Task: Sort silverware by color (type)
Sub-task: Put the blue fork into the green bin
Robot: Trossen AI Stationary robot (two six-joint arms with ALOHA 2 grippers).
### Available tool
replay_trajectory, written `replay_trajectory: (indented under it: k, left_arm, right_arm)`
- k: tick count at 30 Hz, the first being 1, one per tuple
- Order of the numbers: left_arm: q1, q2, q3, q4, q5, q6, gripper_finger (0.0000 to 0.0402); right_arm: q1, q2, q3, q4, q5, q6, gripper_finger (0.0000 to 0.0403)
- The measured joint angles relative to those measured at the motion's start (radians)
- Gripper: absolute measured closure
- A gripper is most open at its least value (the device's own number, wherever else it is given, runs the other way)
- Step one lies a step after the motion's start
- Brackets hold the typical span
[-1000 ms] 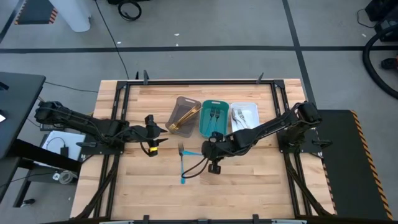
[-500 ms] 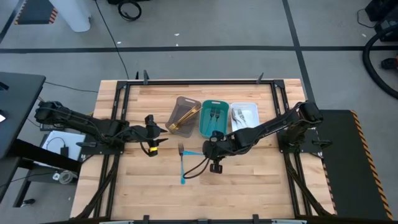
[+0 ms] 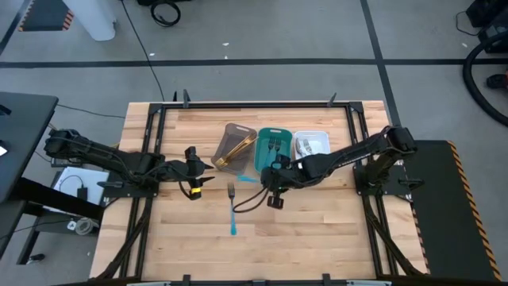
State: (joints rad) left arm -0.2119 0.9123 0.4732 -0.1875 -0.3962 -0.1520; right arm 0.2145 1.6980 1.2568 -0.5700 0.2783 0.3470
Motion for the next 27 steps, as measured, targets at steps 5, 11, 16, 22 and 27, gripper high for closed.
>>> replay_trajectory:
  k: [5, 11, 16, 22, 27]
  left_arm:
    - [0.0, 0.0, 0.0, 0.0, 0.0, 0.0, 0.023]
    - [0.0, 0.0, 0.0, -0.003, 0.0, 0.001, 0.023]
    - [0.0, 0.0, 0.0, -0.003, 0.0, 0.001, 0.023]
    - [0.0, 0.0, 0.0, -0.003, 0.0, 0.001, 0.023]
    - [0.0, 0.0, 0.0, -0.003, 0.0, 0.001, 0.023]
  right_arm:
    - [-0.028, -0.01, 0.0, -0.013, 0.045, 0.025, 0.0378]
    - [-0.063, -0.011, 0.0, -0.026, 0.089, 0.056, 0.0378]
    - [-0.087, -0.011, 0.0, -0.032, 0.107, 0.076, 0.0378]
    - [-0.12, -0.011, 0.0, -0.053, 0.165, 0.134, 0.0378]
    - [-0.145, -0.009, 0.0, -0.12, 0.228, 0.209, 0.0378]
